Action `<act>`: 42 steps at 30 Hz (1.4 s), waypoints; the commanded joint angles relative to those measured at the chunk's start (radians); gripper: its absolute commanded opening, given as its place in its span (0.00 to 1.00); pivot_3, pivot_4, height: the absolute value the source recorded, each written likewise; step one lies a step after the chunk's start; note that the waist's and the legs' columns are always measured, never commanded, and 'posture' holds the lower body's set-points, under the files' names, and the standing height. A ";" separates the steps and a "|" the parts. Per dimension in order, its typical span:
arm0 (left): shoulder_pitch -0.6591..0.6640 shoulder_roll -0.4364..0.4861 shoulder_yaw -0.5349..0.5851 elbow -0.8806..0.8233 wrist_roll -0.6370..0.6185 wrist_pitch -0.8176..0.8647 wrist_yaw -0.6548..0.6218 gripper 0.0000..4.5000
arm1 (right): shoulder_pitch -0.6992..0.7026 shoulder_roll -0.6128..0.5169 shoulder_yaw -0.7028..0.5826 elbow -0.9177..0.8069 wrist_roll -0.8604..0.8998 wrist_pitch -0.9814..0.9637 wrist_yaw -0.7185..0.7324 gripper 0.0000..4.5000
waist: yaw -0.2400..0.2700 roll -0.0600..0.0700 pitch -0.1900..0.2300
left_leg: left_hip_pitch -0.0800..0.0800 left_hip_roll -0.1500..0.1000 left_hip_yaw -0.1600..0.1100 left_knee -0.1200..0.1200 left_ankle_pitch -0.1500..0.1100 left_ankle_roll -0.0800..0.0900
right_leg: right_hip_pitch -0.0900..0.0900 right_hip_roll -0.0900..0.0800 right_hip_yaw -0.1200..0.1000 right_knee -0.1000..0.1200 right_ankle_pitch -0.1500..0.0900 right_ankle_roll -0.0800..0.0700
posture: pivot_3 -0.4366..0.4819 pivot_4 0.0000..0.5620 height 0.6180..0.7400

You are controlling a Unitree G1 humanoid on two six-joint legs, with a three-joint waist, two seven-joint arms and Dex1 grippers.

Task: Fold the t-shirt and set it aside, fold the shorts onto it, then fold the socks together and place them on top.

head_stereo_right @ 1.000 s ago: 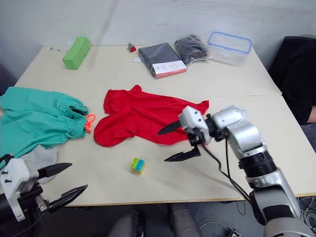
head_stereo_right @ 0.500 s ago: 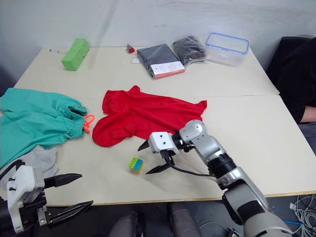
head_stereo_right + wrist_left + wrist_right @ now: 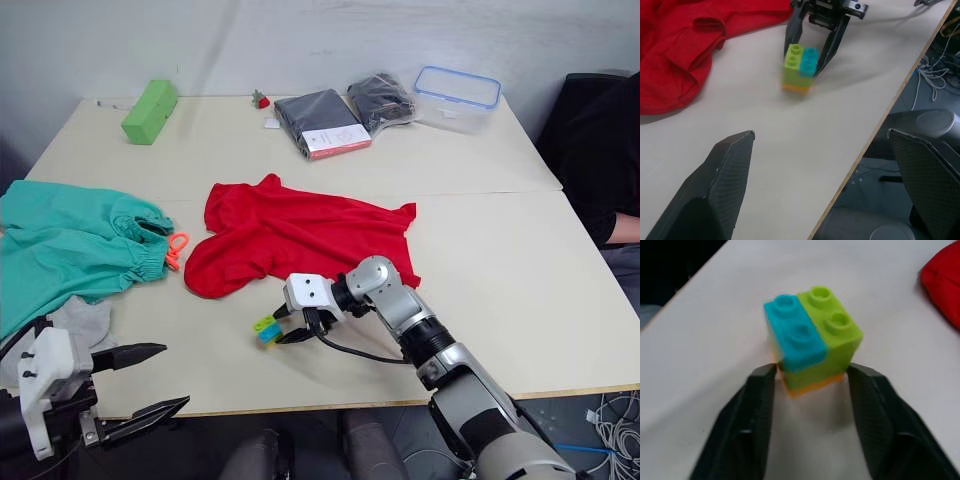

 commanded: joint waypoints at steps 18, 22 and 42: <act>-0.719 0.062 -0.540 0.174 -0.160 0.073 0.033 1.00 | 0.392 -0.483 -0.748 -0.618 0.245 0.538 -0.375 0.32 | 0.037 0.000 0.000 | -0.001 -0.002 -0.002 0.000 -0.002 -0.002 | 0.001 -0.001 0.000 -0.001 0.000 0.009 | 0.48 0.27 1.00; -0.817 0.046 -0.653 0.242 -0.101 0.044 -0.018 1.00 | 0.560 -0.555 -0.974 -0.541 0.211 0.514 -0.487 0.32 | 0.032 0.000 0.000 | -0.001 -0.002 -0.001 -0.001 -0.003 -0.003 | 0.000 0.000 0.001 0.000 -0.002 0.011 | 0.48 0.27 1.00; -1.085 -0.076 -0.868 0.393 0.037 -0.019 -0.177 1.00 | 0.883 -0.467 -1.115 -0.383 0.191 0.384 -0.737 0.48 | 0.027 0.000 0.000 | 0.002 -0.005 0.007 0.002 0.002 0.003 | 0.002 0.003 0.014 0.001 0.000 0.020 | 0.48 0.27 1.00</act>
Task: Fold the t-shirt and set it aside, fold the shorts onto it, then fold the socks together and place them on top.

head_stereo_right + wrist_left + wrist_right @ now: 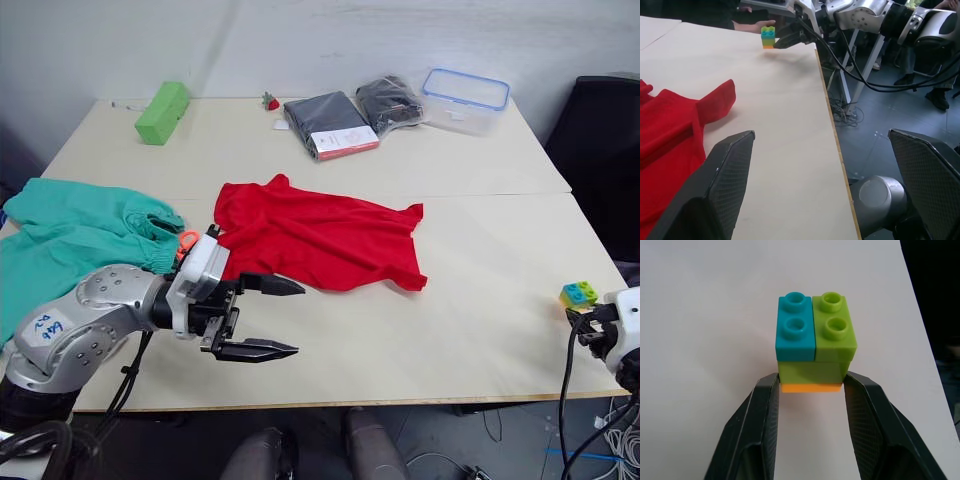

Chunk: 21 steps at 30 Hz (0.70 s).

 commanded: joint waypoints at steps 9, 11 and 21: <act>-0.045 -0.011 0.005 0.066 0.073 -0.055 -0.039 1.00 | 0.055 -0.021 -0.062 -0.105 0.081 0.018 -0.004 0.99 | -0.002 0.000 0.000 | 0.000 0.000 0.000 -0.001 0.000 0.000 | 0.000 0.000 0.001 0.000 0.000 0.001 | 0.48 0.27 1.00; -0.032 0.009 0.023 0.101 0.109 -0.076 -0.038 1.00 | 0.043 -0.059 -0.076 -0.142 0.104 0.027 0.022 0.99 | -0.003 0.001 0.000 | 0.000 0.000 0.000 -0.001 0.000 0.000 | 0.000 0.000 0.001 0.000 0.000 0.001 | 0.48 0.27 1.00; 0.045 0.175 0.068 0.353 0.429 -0.309 -0.011 1.00 | -0.088 -0.330 0.112 -0.275 0.264 0.045 0.401 0.99 | -0.001 -0.001 0.001 | 0.000 0.001 0.000 -0.003 0.000 0.000 | -0.001 0.000 0.000 -0.001 -0.002 0.003 | 0.48 0.27 1.00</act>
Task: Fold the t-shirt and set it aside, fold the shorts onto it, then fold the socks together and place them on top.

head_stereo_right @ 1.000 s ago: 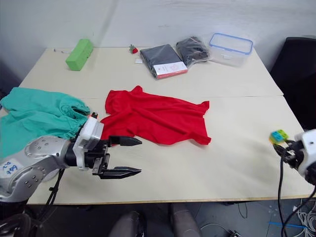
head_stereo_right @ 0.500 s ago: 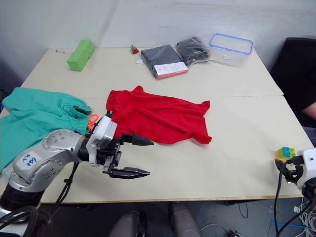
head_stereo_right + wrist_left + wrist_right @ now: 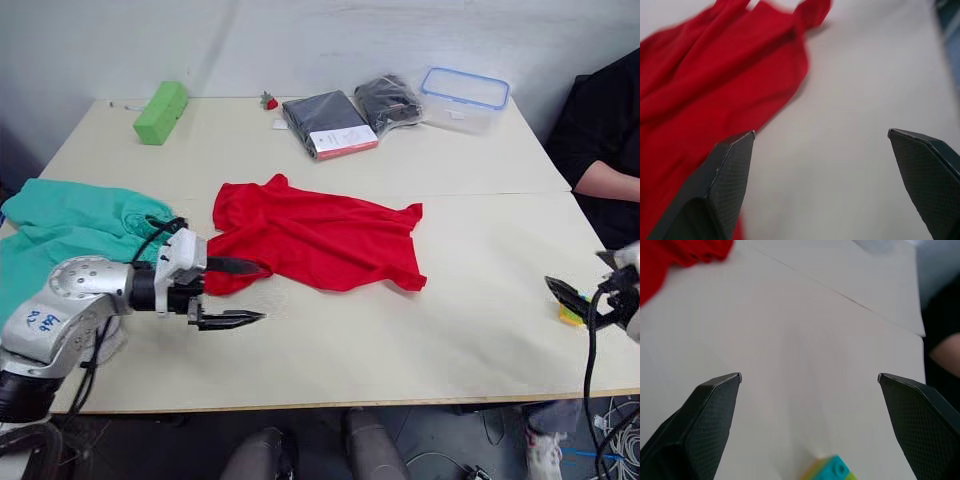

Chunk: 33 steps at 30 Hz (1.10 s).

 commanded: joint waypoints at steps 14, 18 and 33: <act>-0.313 -0.151 -0.129 0.360 0.270 -0.237 -0.032 1.00 | -0.417 0.085 0.618 0.106 -0.211 -0.176 0.123 0.99 | 0.033 -0.001 0.000 | -0.009 0.000 0.000 0.002 -0.006 0.003 | -0.005 -0.005 -0.005 -0.005 0.005 0.000 | 0.48 0.27 1.00; -0.370 -0.216 -0.157 0.400 0.296 -0.212 -0.026 1.00 | -0.453 0.123 0.652 0.135 -0.242 -0.186 0.110 0.99 | 0.035 -0.001 0.000 | -0.014 0.000 -0.001 0.005 -0.006 0.004 | -0.009 -0.005 -0.006 -0.005 0.005 0.000 | 0.48 0.27 1.00; -0.380 -0.290 -0.172 0.414 0.321 -0.171 -0.033 0.51 | -0.467 0.147 0.656 0.119 -0.262 -0.156 0.088 1.00 | 0.029 -0.001 0.000 | -0.020 0.000 0.000 0.018 -0.004 0.006 | -0.016 -0.005 -0.006 0.009 0.010 0.000 | 0.48 0.27 1.00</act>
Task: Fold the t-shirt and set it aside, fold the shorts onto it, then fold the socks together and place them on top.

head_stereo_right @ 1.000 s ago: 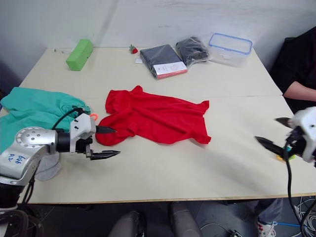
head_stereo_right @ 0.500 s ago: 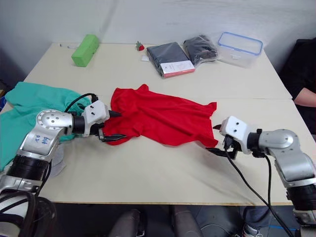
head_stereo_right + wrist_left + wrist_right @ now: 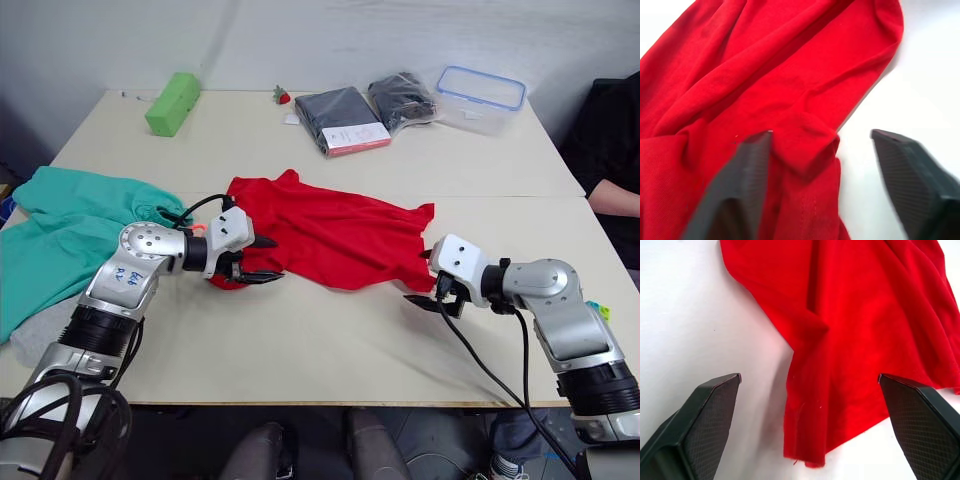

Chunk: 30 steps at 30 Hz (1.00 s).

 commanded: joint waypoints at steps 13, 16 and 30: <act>-0.051 -0.036 0.014 0.052 0.021 -0.014 -0.001 0.50 | -0.004 -0.003 -0.029 -0.014 -0.001 0.007 -0.016 0.91 | 0.001 0.000 0.000 | 0.000 0.000 0.000 0.000 0.000 0.000 | 0.000 0.000 0.000 0.000 0.000 0.000 | 0.48 0.27 1.00; -0.061 -0.039 0.020 0.059 0.019 -0.014 -0.004 0.37 | -0.003 0.001 -0.031 -0.012 0.006 0.005 -0.014 0.70 | 0.002 0.000 0.000 | 0.000 0.000 0.000 0.000 0.000 0.000 | 0.000 0.000 0.000 0.000 0.000 0.000 | 0.48 0.27 1.00; 0.034 0.043 0.036 -0.047 -0.023 -0.010 -0.124 0.00 | 0.010 -0.035 -0.059 -0.008 0.038 -0.038 0.056 0.02 | 0.000 0.000 0.000 | 0.000 0.000 0.000 0.000 0.000 0.000 | 0.000 0.000 0.000 0.000 0.000 0.000 | 0.48 0.27 1.00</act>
